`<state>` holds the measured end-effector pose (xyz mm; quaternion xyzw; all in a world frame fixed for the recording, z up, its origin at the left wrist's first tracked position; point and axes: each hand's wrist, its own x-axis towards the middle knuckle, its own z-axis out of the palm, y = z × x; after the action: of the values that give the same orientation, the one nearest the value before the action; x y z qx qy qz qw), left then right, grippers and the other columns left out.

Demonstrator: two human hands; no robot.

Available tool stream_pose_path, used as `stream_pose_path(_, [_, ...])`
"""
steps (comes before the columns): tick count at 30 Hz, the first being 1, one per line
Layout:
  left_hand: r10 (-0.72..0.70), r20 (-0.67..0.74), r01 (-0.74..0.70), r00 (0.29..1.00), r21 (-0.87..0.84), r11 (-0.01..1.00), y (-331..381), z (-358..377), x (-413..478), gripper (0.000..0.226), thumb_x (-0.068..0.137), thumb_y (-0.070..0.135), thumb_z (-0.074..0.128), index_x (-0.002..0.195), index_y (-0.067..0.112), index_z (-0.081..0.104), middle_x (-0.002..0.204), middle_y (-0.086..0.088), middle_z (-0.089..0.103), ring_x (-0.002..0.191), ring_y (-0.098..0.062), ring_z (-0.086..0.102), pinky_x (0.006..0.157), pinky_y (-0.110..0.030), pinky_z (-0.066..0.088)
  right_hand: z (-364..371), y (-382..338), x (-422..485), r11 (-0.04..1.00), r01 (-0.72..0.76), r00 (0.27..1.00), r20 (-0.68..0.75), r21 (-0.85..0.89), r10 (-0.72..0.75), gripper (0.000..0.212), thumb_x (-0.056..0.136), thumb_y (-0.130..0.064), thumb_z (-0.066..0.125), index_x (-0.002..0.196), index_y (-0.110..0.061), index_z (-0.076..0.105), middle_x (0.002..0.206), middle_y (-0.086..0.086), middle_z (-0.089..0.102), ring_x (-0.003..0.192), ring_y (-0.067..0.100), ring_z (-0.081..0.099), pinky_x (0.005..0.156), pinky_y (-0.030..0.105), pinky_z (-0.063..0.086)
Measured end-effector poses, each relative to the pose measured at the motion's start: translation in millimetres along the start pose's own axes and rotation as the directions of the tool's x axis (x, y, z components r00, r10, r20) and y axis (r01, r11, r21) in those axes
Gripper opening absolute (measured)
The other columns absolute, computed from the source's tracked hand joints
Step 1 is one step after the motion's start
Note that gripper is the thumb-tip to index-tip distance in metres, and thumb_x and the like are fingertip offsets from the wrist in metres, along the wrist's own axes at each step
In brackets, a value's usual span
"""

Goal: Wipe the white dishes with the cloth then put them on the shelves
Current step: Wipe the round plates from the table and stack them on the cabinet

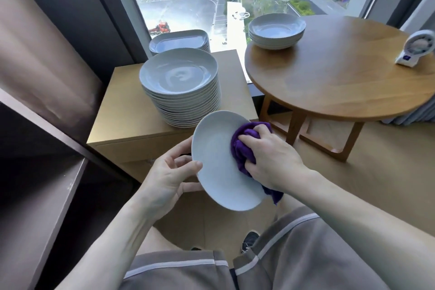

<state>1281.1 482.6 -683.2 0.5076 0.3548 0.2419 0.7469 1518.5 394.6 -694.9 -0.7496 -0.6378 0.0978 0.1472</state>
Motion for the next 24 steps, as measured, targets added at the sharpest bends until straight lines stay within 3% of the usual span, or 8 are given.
stream_pose_path(4, [0.03,-0.098,-0.032,0.995,-0.023,0.999,8.9,-8.5,1.0,0.07,0.079,0.015,0.081,0.145,0.029,0.061,0.124,-0.025,0.069,0.106,-0.034,0.074,0.075,-0.045,0.063,7.9,-3.5,-6.6,0.995,0.075,0.99,0.127,-0.06,-0.067,0.046,0.09,-0.042,0.062,0.133,-0.033,0.051,0.13,0.0,0.046,0.101,0.021,0.057,0.078,0.027,0.051])
stream_pose_path(8, [0.047,-0.139,-0.051,0.989,-0.027,0.998,12.1,-12.7,0.2,0.064,0.081,0.015,0.078,0.142,0.032,0.063,0.108,-0.016,0.074,0.098,-0.03,0.076,0.076,-0.046,0.063,8.4,-18.4,-14.5,0.972,0.235,0.962,0.137,0.014,-0.235,0.048,0.089,-0.045,0.062,0.135,-0.039,0.049,0.136,-0.006,0.046,0.107,0.019,0.056,0.083,0.024,0.053])
stream_pose_path(12, [0.043,-0.103,-0.048,0.994,-0.047,0.998,11.6,-12.4,-1.2,0.06,0.087,0.015,0.077,0.143,0.031,0.061,0.113,-0.017,0.074,0.104,-0.033,0.075,0.079,-0.047,0.063,4.0,-32.1,-20.1,0.928,0.36,0.915,0.157,0.098,-0.372,0.059,0.088,-0.048,0.063,0.143,-0.045,0.041,0.146,-0.012,0.036,0.121,0.015,0.05,0.094,0.022,0.046])
stream_pose_path(17, [0.007,0.016,-0.006,1.0,-0.092,0.996,7.2,0.1,-2.1,0.054,0.092,0.02,0.072,0.144,0.029,0.062,0.123,-0.022,0.07,0.104,-0.032,0.072,0.081,-0.047,0.062,-9.7,-37.7,-20.4,0.886,0.399,0.909,0.026,0.237,-0.416,0.059,0.089,-0.038,0.065,0.145,-0.036,0.049,0.149,-0.006,0.038,0.127,0.017,0.047,0.102,0.03,0.049])
stream_pose_path(20, [-0.005,0.105,0.012,0.995,-0.072,0.997,3.6,6.0,-2.0,0.048,0.097,0.024,0.066,0.145,0.026,0.06,0.139,-0.025,0.063,0.113,-0.037,0.066,0.085,-0.046,0.062,-14.0,-38.9,-20.3,0.878,0.411,0.911,-0.079,0.247,-0.404,0.054,0.087,-0.036,0.064,0.14,-0.028,0.057,0.146,0.001,0.044,0.126,0.021,0.05,0.097,0.037,0.053])
stream_pose_path(24, [-0.019,0.116,0.021,0.993,-0.011,1.0,1.2,6.3,-1.9,0.049,0.097,0.028,0.066,0.146,0.031,0.059,0.138,-0.024,0.064,0.114,-0.035,0.068,0.083,-0.046,0.062,-8.5,-40.7,-19.8,0.901,0.396,0.916,-0.136,0.179,-0.376,0.05,0.086,-0.032,0.067,0.136,-0.024,0.061,0.144,0.008,0.048,0.122,0.028,0.054,0.086,0.044,0.057])
